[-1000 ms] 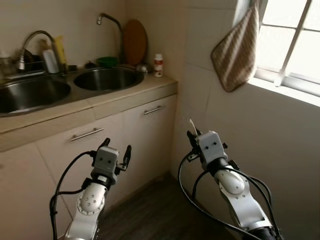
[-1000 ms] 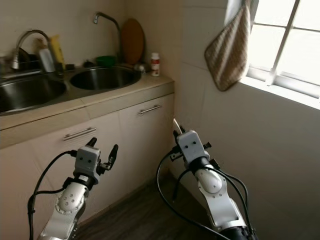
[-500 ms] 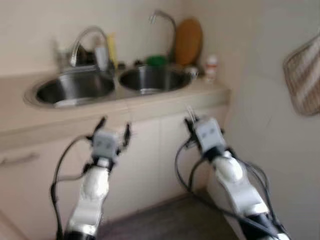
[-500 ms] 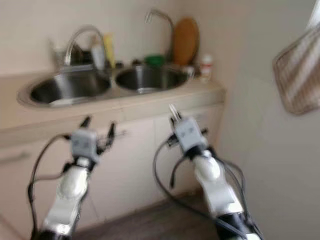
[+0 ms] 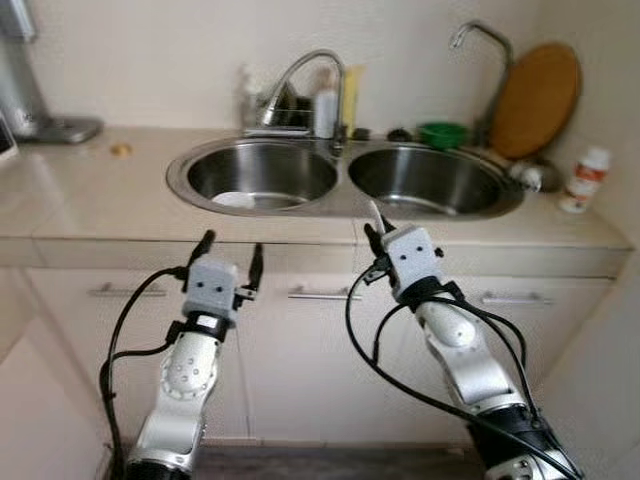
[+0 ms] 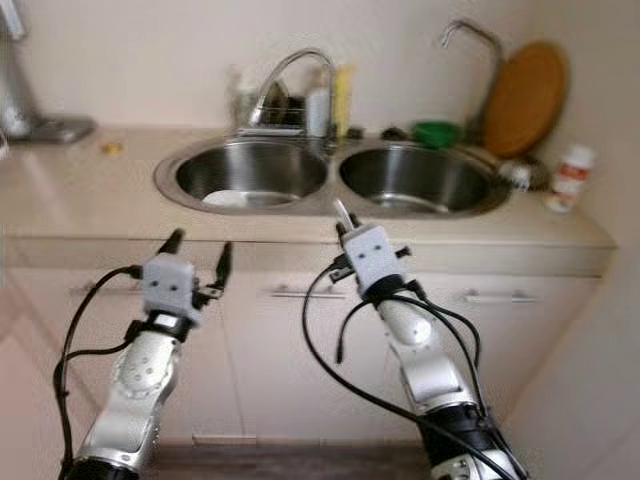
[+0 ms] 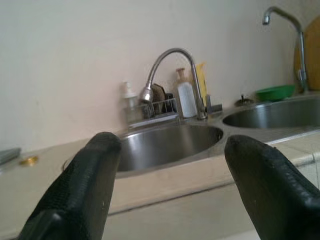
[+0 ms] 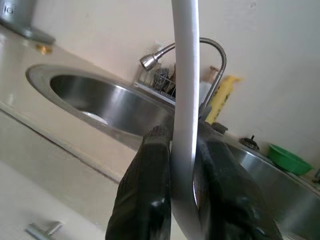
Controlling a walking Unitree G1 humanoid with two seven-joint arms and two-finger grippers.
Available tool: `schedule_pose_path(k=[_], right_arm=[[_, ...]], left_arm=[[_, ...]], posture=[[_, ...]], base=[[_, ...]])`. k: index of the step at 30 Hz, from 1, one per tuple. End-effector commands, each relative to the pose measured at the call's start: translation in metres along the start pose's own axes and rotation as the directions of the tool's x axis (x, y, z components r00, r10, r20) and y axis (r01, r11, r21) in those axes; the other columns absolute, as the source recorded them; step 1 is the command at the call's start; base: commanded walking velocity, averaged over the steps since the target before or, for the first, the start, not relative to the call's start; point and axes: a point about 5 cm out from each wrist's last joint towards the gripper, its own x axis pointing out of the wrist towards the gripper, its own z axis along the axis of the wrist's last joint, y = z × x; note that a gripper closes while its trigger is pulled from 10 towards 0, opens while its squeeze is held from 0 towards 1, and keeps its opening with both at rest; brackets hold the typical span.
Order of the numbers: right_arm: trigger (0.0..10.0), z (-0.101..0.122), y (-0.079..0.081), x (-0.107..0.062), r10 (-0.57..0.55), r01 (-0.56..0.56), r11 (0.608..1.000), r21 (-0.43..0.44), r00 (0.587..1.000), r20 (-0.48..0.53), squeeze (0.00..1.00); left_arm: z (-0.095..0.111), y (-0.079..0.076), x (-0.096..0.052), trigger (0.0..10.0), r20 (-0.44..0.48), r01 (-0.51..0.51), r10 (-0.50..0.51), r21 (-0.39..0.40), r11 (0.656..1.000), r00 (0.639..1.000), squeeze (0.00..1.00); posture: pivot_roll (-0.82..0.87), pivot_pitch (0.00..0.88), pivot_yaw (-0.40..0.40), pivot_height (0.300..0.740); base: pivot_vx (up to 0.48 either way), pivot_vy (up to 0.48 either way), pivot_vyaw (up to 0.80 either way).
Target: Kitchen organization
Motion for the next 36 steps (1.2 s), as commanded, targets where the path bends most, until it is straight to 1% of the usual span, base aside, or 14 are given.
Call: schedule_pose_path(k=[1,2,4,5,6,9,10,11,12,13,16,17,18,36], right_arm=[[0.0,0.012,0.001,0.009,-0.009,0.009,1.0,0.011,0.999,0.052,0.0],[0.1,0.014,-0.001,0.012,-0.029,0.027,0.999,0.035,0.998,0.057,0.0],[4.2,0.015,-0.004,0.015,-0.053,0.05,0.997,0.055,0.997,0.055,0.0],[4.2,0.015,-0.004,0.016,-0.054,0.051,0.997,0.056,0.997,0.056,0.0],[6.0,0.016,-0.005,0.017,-0.057,0.053,0.997,0.063,0.996,0.063,0.0],[5.1,0.009,-0.004,0.021,-0.053,0.053,0.995,0.084,0.999,-0.004,0.0],[2.5,0.007,-0.007,0.022,-0.07,0.071,0.992,0.109,0.997,-0.019,0.0],[2.5,0.007,-0.008,0.023,-0.075,0.076,0.991,0.106,0.997,-0.021,0.0],[4.0,0.007,-0.009,0.023,-0.08,0.082,0.992,0.097,0.997,-0.018,0.0],[4.5,0.006,-0.01,0.023,-0.091,0.092,0.991,0.099,0.996,-0.022,0.0],[4.5,0.005,-0.014,0.023,-0.109,0.111,0.989,0.102,0.994,-0.027,0.0],[5.8,0.004,-0.016,0.023,-0.122,0.125,0.988,0.096,0.992,-0.032,0.0],[10.0,0.004,-0.016,0.023,-0.122,0.125,0.988,0.092,0.992,-0.032,0.0],[10.0,0.005,0.002,0.037,-0.04,0.042,0.998,0.051,0.999,-0.035,0.0]], left_arm=[[0.002,0.009,0.001,10.0,0.008,-0.022,0.021,0.025,0.999,1.0,0.0],[0.003,0.009,0.001,10.0,0.008,-0.022,0.022,0.025,0.999,1.0,0.0],[0.003,0.008,0.001,10.0,0.01,-0.022,0.022,0.025,0.999,1.0,0.0],[0.003,0.008,0.001,10.0,0.01,-0.022,0.021,0.025,0.999,1.0,0.0],[0.004,0.009,0.001,10.0,0.012,-0.021,0.021,0.026,0.999,1.0,0.0],[0.005,0.01,0.002,10.0,0.016,-0.022,0.021,0.029,0.999,1.0,0.0],[0.005,0.01,0.002,10.0,0.018,-0.021,0.021,0.031,0.999,1.0,0.0],[0.005,0.01,0.002,10.0,0.018,-0.021,0.02,0.031,0.999,1.0,0.0],[0.005,0.01,0.002,10.0,0.018,-0.021,0.02,0.031,0.999,1.0,0.0],[0.005,0.01,0.001,10.0,0.017,-0.02,0.02,0.032,0.999,1.0,0.0],[0.004,0.009,0.001,10.0,0.015,-0.014,0.014,0.031,0.999,1.0,0.0],[0.004,0.009,0.0,10.0,0.015,-0.012,0.011,0.032,0.999,1.0,0.0],[0.005,0.009,0.0,10.0,0.015,-0.011,0.011,0.032,0.999,1.0,0.0],[0.007,0.009,0.002,10.0,0.023,-0.01,0.009,0.042,0.999,1.0,0.0]], posture=[[-0.03,0.0,-0.059,0.74],[-0.03,0.0,-0.06,0.74],[-0.02,0.0,-0.062,0.74],[-0.02,0.0,-0.062,0.74],[-0.02,0.0,-0.063,0.74],[-0.02,0.0,-0.065,0.74],[-0.02,0.0,-0.066,0.74],[-0.02,0.0,-0.066,0.74],[-0.02,0.0,-0.066,0.74],[-0.02,0.0,-0.064,0.74],[-0.02,0.0,-0.064,0.74],[-0.02,0.0,-0.067,0.74],[-0.02,0.0,-0.067,0.74],[-0.01,0.0,-0.068,0.74]], base=[[0.326,0.0,0.8],[0.326,0.0,0.0],[0.326,0.0,0.0],[0.326,0.0,0.0],[0.33,0.0,0.0],[0.329,0.0,0.0],[0.326,0.0,-0.8],[0.326,0.0,-0.8],[0.322,0.0,-0.8],[0.319,0.0,-0.8],[0.322,0.0,-0.8],[0.322,0.0,-0.8],[0.315,0.0,-0.8],[0.3,0.0,0.13]])
